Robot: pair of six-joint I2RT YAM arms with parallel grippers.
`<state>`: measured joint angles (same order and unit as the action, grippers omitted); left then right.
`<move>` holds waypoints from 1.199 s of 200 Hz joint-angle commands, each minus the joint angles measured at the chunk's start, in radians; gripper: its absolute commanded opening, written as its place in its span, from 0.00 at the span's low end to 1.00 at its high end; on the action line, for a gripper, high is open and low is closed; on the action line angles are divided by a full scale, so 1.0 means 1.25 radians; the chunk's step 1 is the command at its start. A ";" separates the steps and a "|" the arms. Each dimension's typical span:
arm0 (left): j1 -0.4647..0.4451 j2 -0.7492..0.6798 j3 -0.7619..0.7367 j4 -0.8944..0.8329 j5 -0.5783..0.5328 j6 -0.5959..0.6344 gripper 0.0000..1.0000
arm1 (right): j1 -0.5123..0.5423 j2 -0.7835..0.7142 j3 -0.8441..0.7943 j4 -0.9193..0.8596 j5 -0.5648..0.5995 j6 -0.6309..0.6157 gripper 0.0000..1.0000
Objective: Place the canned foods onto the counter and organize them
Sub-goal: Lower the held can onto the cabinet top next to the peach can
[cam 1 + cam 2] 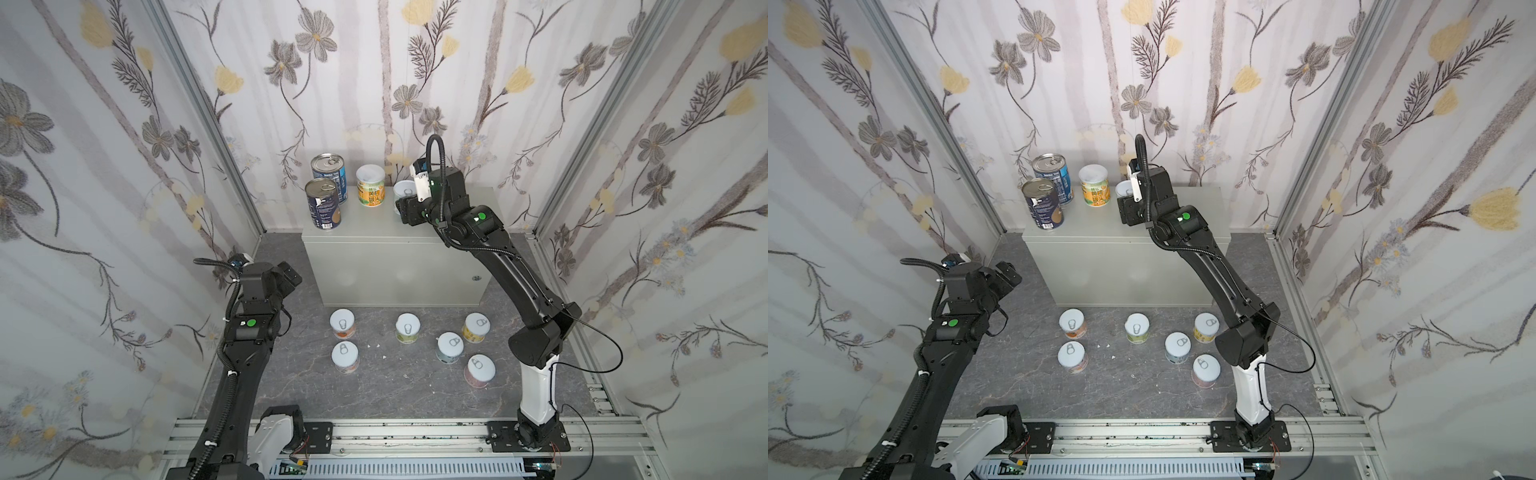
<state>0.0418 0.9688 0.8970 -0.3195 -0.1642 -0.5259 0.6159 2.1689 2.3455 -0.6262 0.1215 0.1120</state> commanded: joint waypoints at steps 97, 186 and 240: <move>0.001 0.012 0.006 0.008 0.017 0.004 1.00 | -0.019 0.041 -0.001 0.098 0.021 0.010 0.69; 0.001 0.007 0.006 0.005 0.016 0.006 1.00 | -0.021 0.035 -0.001 0.102 0.037 0.018 0.71; 0.001 0.006 0.005 0.004 0.016 0.007 1.00 | -0.020 0.031 -0.001 0.097 0.037 0.021 0.72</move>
<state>0.0422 0.9806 0.8974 -0.3195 -0.1379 -0.5194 0.5926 2.2131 2.3455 -0.5190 0.1497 0.1226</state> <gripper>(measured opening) 0.997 0.719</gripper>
